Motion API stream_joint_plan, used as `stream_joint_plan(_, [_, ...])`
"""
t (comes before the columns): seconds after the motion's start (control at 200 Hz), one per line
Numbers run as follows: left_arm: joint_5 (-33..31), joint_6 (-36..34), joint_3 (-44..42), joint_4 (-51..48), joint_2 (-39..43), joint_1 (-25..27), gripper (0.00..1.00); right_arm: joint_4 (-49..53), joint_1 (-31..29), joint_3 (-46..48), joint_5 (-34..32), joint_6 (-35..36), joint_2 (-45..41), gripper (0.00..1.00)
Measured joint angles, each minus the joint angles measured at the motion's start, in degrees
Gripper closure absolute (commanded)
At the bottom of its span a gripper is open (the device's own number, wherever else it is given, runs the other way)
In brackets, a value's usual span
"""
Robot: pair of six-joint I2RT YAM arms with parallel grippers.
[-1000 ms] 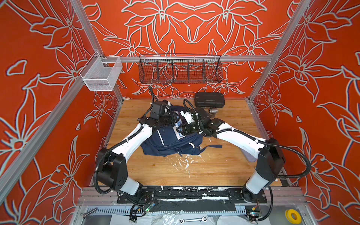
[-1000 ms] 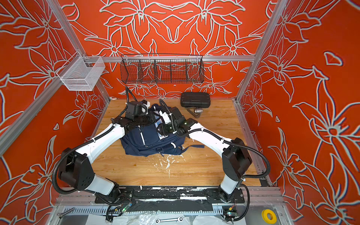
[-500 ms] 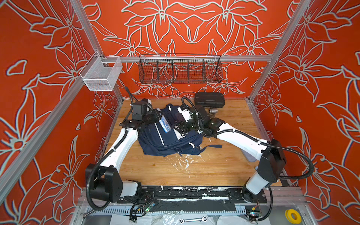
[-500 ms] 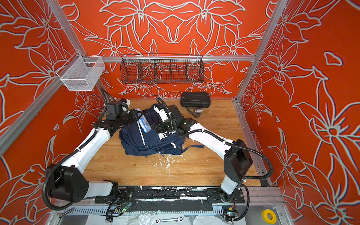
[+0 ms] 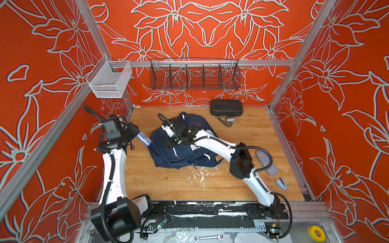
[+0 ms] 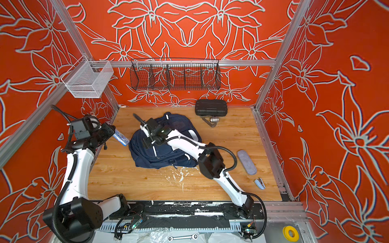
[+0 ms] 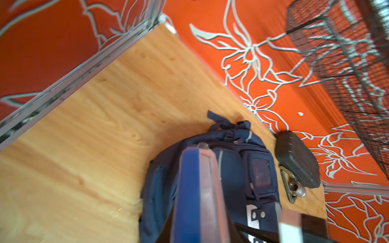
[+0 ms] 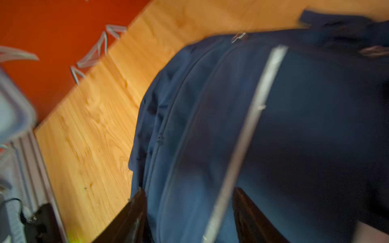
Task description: Pack the student bag
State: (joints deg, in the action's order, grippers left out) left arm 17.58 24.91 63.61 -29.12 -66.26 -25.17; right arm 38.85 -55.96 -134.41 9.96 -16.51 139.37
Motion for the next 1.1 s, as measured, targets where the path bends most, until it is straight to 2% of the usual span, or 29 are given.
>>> stream_joint_plan(0.13, [1.0, -0.7, -0.4, -1.3, 0.0, -0.8, 1.00, 4.8, -2.2, -6.3, -3.1, 0.8, 4.8, 0.40])
stream_joint_plan(0.41, [3.3, -1.0, -1.3, -1.8, 0.0, -0.8, 1.00, 8.0, -2.2, -6.4, -10.7, 1.0, 5.0, 0.55])
stream_joint_plan(0.485, [3.9, -0.9, -1.8, -1.8, 0.0, -0.8, 0.99, 8.3, -2.3, -6.4, -11.7, 0.8, 5.0, 0.66])
stream_joint_plan(0.585, [4.8, -0.7, -2.2, -1.8, 0.0, -0.8, 0.99, 8.7, -2.3, -6.4, -12.9, 1.0, 5.0, 0.86])
stream_joint_plan(0.691, [5.6, -0.4, -2.2, -1.8, 0.1, -0.8, 0.97, 9.6, -2.1, -6.4, -15.1, 1.4, 5.0, 1.00])
stream_joint_plan(0.891, [7.3, 1.0, -2.9, -1.5, 1.4, -0.8, 0.95, 11.5, -0.9, -5.1, -15.0, 1.3, 2.6, 1.00])
stream_joint_plan(1.101, [10.7, 3.5, -5.9, 0.7, 1.9, -0.8, 0.94, 8.0, 3.6, 6.1, -7.2, -1.4, -10.5, 1.00])
